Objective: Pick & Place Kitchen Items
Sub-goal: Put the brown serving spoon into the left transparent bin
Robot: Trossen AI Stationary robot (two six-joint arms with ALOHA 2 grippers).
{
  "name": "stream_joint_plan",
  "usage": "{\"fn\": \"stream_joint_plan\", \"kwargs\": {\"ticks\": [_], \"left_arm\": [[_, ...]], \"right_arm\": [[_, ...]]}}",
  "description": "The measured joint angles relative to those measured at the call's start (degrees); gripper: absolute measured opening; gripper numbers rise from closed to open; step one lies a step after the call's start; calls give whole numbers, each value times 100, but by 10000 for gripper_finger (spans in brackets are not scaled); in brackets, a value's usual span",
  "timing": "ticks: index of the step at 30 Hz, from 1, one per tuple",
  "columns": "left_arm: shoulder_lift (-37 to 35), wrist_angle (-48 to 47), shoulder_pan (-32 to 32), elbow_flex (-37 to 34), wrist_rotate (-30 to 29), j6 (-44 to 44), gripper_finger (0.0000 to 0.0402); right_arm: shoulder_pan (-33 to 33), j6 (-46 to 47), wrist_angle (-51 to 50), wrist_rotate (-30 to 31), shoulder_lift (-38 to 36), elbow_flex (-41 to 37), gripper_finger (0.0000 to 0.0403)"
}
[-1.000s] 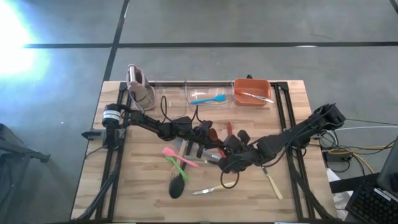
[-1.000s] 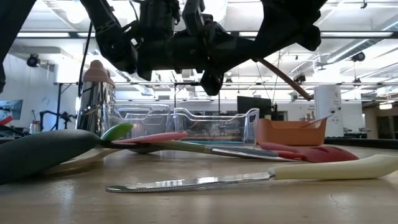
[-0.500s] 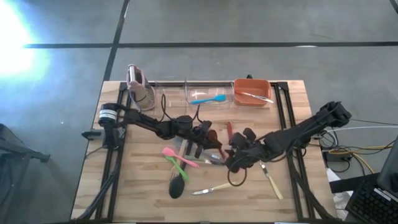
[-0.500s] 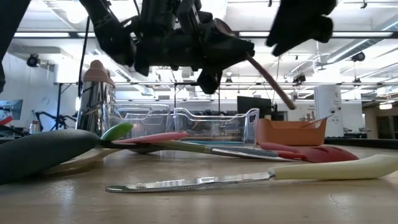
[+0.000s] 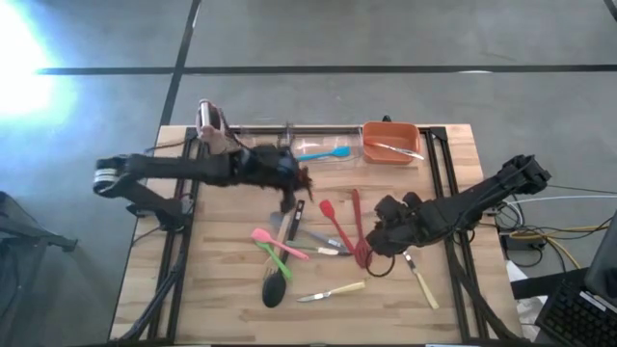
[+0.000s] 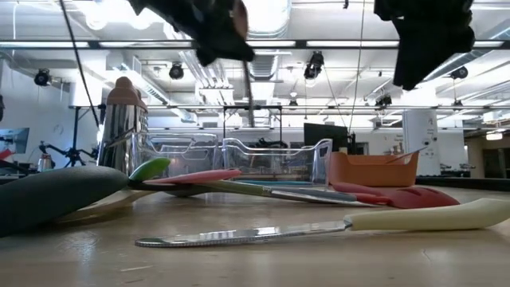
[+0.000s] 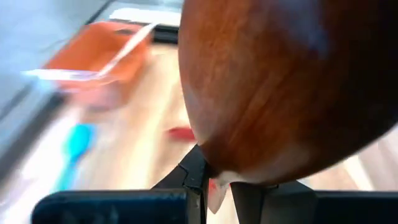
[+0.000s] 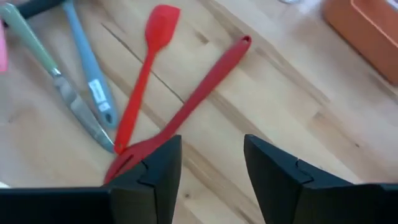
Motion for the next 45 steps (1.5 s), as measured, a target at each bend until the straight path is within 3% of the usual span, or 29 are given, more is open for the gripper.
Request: {"fn": "stream_joint_plan", "kwargs": {"ticks": [8, 16, 28, 45], "left_arm": [[-453, -2116, 1534, 1122, -70, -103, 46], [242, -4100, 2594, 2362, 27, -127, 46], [1561, -4729, 2822, 2818, 300, -123, 45], [2240, -5209, 3310, 2774, 603, -237, 45]], "right_arm": [[-2, -14, 15, 0, 2, -317, 147], [-67, -195, 8, 2, 0, -609, 146], [-180, -293, 13, -4, -13, -961, 147], [-177, -295, 28, -147, -24, -1068, 151]]}}
